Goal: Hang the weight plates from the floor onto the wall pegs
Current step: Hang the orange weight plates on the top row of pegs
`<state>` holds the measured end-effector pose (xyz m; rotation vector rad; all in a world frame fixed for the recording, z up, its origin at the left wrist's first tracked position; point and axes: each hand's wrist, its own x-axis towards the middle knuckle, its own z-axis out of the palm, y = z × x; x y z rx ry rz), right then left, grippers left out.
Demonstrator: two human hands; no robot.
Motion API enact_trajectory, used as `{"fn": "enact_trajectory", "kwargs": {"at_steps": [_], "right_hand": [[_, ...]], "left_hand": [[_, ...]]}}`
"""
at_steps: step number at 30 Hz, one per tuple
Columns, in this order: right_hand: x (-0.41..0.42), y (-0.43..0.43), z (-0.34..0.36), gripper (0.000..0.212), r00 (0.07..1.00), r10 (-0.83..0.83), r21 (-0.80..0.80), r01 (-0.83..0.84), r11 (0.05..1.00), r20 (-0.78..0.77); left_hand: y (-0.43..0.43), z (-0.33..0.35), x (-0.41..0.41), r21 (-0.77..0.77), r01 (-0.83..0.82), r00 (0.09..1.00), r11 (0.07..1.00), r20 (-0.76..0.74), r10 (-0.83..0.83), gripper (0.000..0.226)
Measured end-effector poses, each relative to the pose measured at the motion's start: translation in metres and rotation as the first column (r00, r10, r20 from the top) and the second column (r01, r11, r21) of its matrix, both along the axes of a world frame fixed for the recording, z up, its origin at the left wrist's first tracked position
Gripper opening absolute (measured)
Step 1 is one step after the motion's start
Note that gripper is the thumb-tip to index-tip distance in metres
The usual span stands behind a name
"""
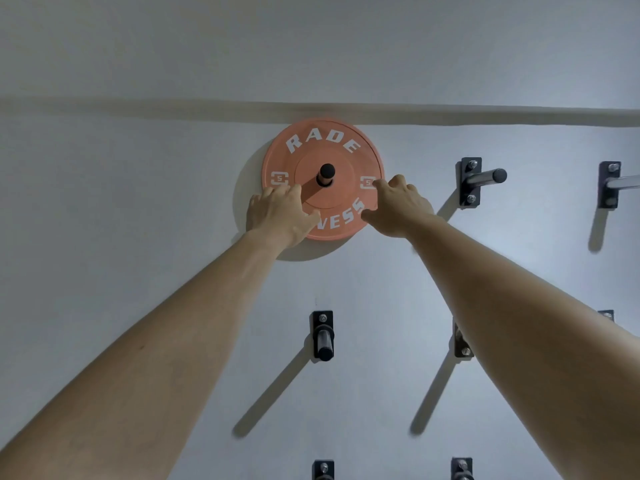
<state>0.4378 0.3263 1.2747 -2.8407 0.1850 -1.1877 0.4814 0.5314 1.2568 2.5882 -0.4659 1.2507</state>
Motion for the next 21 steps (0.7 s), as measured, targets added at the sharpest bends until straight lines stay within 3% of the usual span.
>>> {"fn": "enact_trajectory", "kwargs": {"at_steps": [4, 12, 21], "right_hand": [[-0.066, -0.016, -0.022, 0.069, 0.999, 0.018, -0.018, -0.019, 1.0, -0.042], [-0.168, -0.021, -0.032, 0.065, 0.995, 0.041, -0.011, -0.042, 0.999, -0.087], [-0.221, -0.004, -0.061, 0.062, 0.992, -0.016, 0.017, 0.019, 1.0, -0.123]], "left_hand": [[-0.019, -0.02, -0.069, 0.019, -0.024, 0.999, 1.0, -0.048, 0.025, 0.046], [-0.027, -0.023, -0.168, 0.01, -0.004, 0.996, 1.0, -0.086, 0.005, 0.059], [-0.009, -0.05, -0.208, 0.018, 0.06, 0.983, 0.998, -0.173, -0.056, 0.064]]}}
